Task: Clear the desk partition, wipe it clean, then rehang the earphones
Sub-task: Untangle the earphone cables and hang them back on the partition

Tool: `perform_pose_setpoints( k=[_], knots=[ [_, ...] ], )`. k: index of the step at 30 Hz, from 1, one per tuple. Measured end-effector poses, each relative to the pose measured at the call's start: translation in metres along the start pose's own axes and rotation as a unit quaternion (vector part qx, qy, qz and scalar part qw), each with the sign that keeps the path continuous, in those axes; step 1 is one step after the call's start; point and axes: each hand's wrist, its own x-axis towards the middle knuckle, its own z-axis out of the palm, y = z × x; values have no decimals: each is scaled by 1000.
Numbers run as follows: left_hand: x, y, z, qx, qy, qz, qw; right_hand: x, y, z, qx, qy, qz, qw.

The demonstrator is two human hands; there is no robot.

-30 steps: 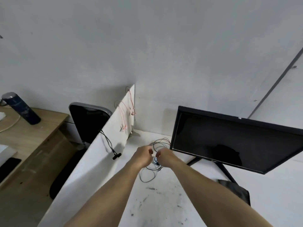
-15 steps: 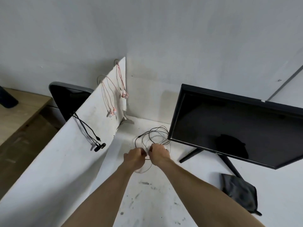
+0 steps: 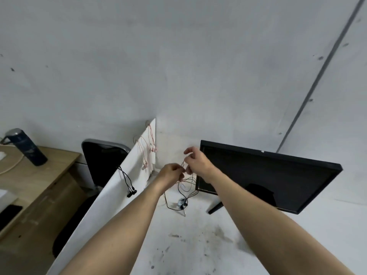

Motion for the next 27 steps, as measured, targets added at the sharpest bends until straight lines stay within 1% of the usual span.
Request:
perform_pose_setpoints(
  k=[2, 4, 6, 9, 11, 14, 15, 17, 19, 21, 24, 26, 27],
  knots=[
    [-9, 20, -11, -62, 17, 6, 998, -13, -31, -19, 35, 1, -14, 999],
    [-16, 36, -23, -75, 30, -8, 997, -23, -59, -36, 64, 6, -28, 997],
    [-21, 48, -33, -40, 21, -24, 999, -30, -84, -48, 80, 29, -40, 996],
    [-29, 63, -46, 14, -20, -51, 998, -39, -109, -61, 79, 84, -47, 992],
    [-30, 72, -52, 28, -42, -66, 997, -45, -120, -69, 87, 123, -39, 988],
    [-29, 81, -60, 82, -62, -73, 992, -54, -123, -75, 123, 144, -16, 982],
    [-30, 85, -62, 101, -68, -64, 991, -56, -123, -77, 136, 142, -7, 980],
    [-37, 91, -61, 124, -85, 6, 989, -62, -124, -77, 162, 133, 4, 978],
    [-50, 96, -52, 112, -135, 80, 981, -67, -127, -77, 179, 124, 3, 976],
    [-58, 102, -41, 96, -172, 123, 973, -69, -131, -76, 190, 120, -1, 974],
    [-60, 107, -30, 140, -155, 151, 966, -71, -136, -78, 203, 131, -5, 970],
    [-56, 102, -34, 165, -137, 145, 966, -71, -135, -85, 205, 152, 0, 967],
    [-55, 100, -38, 159, -129, 143, 968, -71, -133, -89, 202, 163, 7, 966]
  ],
)
